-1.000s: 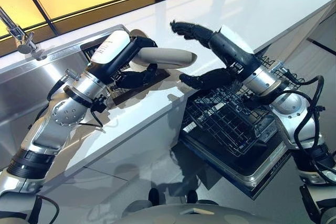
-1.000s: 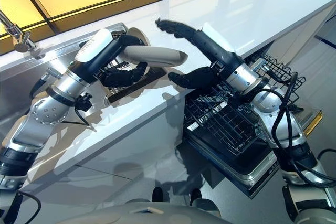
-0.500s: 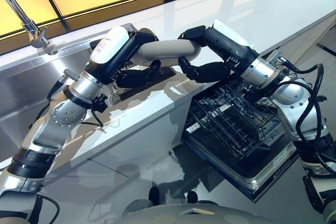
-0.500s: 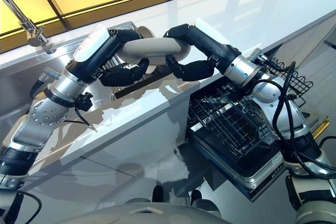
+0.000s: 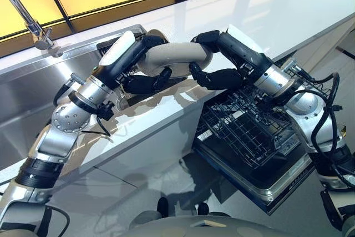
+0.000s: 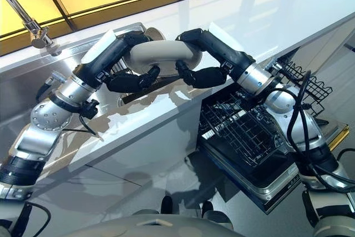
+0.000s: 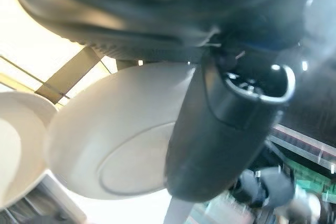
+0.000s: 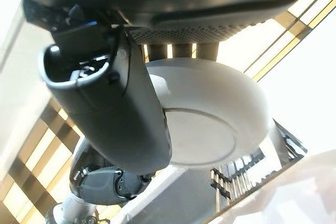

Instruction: Pick up plates and place into dishwasher.

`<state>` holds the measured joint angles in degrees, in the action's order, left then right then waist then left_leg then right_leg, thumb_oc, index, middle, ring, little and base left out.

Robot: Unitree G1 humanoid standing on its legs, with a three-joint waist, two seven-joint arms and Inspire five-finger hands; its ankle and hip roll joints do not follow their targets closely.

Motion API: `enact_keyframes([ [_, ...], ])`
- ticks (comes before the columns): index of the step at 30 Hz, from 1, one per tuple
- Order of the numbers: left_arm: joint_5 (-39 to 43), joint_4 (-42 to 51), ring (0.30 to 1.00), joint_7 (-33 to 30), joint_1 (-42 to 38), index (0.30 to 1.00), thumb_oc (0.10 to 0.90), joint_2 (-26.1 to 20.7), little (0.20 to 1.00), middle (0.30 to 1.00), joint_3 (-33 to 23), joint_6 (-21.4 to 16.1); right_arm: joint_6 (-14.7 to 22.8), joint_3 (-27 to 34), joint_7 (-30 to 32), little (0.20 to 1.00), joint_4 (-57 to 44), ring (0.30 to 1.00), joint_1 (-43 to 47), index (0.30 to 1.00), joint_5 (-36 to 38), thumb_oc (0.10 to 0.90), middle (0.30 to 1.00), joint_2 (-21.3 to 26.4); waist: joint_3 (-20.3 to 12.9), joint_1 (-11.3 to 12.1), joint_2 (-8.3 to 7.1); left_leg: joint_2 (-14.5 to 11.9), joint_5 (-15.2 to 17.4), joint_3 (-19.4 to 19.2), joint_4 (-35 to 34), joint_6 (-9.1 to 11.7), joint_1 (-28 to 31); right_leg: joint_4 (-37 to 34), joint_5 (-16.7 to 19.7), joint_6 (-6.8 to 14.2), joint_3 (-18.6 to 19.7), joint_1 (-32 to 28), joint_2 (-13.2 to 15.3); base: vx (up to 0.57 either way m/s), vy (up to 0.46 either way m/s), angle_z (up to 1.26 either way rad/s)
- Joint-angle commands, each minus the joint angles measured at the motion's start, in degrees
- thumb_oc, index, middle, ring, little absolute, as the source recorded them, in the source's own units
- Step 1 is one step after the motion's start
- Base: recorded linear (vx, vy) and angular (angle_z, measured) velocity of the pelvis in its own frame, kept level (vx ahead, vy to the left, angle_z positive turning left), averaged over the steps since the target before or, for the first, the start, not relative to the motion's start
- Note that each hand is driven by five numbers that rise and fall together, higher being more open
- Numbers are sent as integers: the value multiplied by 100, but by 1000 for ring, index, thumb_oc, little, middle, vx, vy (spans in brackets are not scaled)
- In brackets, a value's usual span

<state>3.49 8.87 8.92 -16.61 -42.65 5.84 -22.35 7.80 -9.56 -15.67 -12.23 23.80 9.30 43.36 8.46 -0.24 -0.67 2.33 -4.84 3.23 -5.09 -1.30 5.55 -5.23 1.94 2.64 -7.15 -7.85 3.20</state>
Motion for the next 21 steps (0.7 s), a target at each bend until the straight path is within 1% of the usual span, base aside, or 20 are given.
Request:
enact_keyframes([
  [1, 138, -113, 900, -1153, -228, 900, 800, -61, 900, 900, -516, -144, 466, 1222, 1826, 200, 338, 300, 88, 300, -192, 100, 300, 24, -475, -23, 104, 230, 772, -324, 9, -64, 232, 520, -644, -5, -54, 117, -550, 25, -20, 3],
  [3, -63, -223, 900, -1362, -67, 900, 800, -175, 900, 900, -707, -89, 504, 1531, 2321, 200, 503, 300, -112, 300, -311, 100, 300, 75, -472, -31, 109, 224, 779, -335, 9, -76, 240, 545, -663, -6, -45, 120, -554, 0, 0, 0],
  [4, -146, -282, 900, -1557, 98, 900, 800, -282, 900, 900, -933, -9, 506, 1866, 2791, 200, 632, 300, -345, 300, -316, 100, 300, 106, -460, -45, 113, 221, 786, -344, 9, -92, 249, 559, -676, -9, -32, 121, -558, 65, -20, 1],
  [5, -248, -394, 900, -1610, 247, 900, 800, -333, 900, 900, -1148, 43, 546, 2190, 3186, 200, 772, 300, -576, 300, -385, 100, 300, 93, -463, -61, 121, 220, 842, -350, 9, -96, 287, 561, -729, -4, -19, 93, -559, 66, -21, 2],
  [7, -140, -497, 900, -1728, 440, 900, 800, -425, 900, 900, -1395, 75, 502, 2623, 3780, 200, 1003, 300, -865, 300, -487, 100, 300, 111, -441, -77, 136, 228, 866, -367, 10, -117, 316, 569, -747, -3, 3, 84, -562, 31, -8, 2],
  [9, -155, -616, 900, -1824, 614, 900, 800, -435, 900, 900, -1599, 110, 346, 2955, 4281, 200, 1298, 300, -1127, 300, -558, 100, 300, 102, -415, -84, 160, 233, 887, -388, 18, -129, 349, 584, -760, 3, 11, 74, -561, 0, 0, 0],
  [13, 31, -741, 900, -1947, 810, 900, 800, -393, 900, 900, -1841, 193, 71, 3274, 4615, 200, 1853, 300, -1469, 300, -503, 100, 300, 56, -366, -117, 194, 225, 914, -403, 20, -135, 406, 615, -790, 13, 18, 55, -556, 40, -26, -4],
  [17, 74, -806, 900, -1956, 911, 900, 800, -264, 900, 900, -1942, 256, -55, 3261, 4487, 200, 2220, 300, -1680, 300, -507, 100, 300, -144, -314, -142, 229, 211, 909, -404, 20, -136, 432, 687, -822, 9, -10, 65, -541, 62, -51, -7],
  [21, -20, -967, 900, -1965, 850, 900, 800, -281, 900, 900, -1878, 295, -85, 3035, 4328, 200, 2719, 300, -1658, 300, -689, 100, 300, -148, -231, -137, 281, 176, 916, -423, 23, -122, 456, 865, -913, 7, -130, 108, -486, 84, -79, -9],
])
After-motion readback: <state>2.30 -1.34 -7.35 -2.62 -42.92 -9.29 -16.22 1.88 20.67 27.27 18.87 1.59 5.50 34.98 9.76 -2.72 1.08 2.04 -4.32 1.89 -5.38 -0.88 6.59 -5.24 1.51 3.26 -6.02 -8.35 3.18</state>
